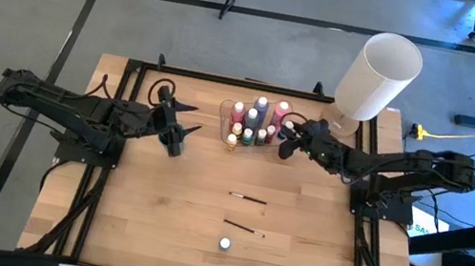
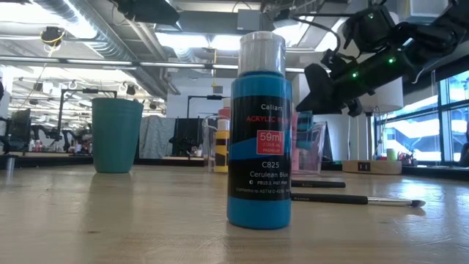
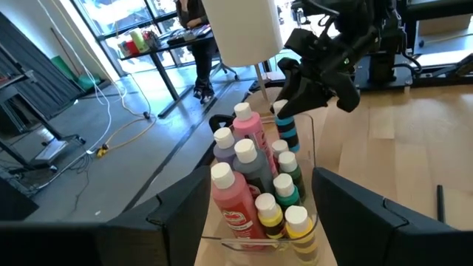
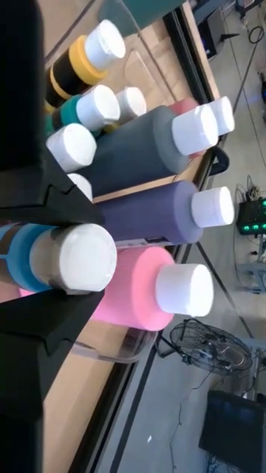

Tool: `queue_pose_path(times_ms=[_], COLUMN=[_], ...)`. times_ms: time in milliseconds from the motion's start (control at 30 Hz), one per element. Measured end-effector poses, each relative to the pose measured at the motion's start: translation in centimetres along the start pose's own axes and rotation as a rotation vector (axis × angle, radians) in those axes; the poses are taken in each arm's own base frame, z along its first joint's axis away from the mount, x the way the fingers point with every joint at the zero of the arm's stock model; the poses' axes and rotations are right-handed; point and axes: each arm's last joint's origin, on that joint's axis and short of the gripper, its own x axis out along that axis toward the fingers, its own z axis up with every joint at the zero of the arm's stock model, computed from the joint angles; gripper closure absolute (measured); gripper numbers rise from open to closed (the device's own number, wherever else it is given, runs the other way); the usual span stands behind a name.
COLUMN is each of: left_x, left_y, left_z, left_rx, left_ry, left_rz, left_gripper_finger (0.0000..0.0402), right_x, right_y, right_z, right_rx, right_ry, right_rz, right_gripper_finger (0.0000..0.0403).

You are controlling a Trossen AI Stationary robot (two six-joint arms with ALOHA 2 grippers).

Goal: Pick & Place Paint Supplies
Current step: Put the blue paint bottle into the transparent bin

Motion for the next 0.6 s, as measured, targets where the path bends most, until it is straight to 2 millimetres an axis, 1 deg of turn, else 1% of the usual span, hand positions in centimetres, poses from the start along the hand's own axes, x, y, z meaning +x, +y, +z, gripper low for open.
queue_pose_path(times_ms=[400,600], left_x=[0.00,0.00], left_y=[-0.09,-0.08], left_z=[0.01,0.00], left_rx=[-0.010,-0.010], left_ry=[-0.003,-0.002], left_rz=[-0.028,-0.028], left_gripper_finger=[0.0169,0.0169], right_x=[0.16,0.57], right_y=[0.07,0.15], right_z=[-0.18,-0.76], right_rx=[0.007,0.026], right_ry=[0.007,0.028], right_rz=[0.007,0.001], right_gripper_finger=[0.0285,0.0285])
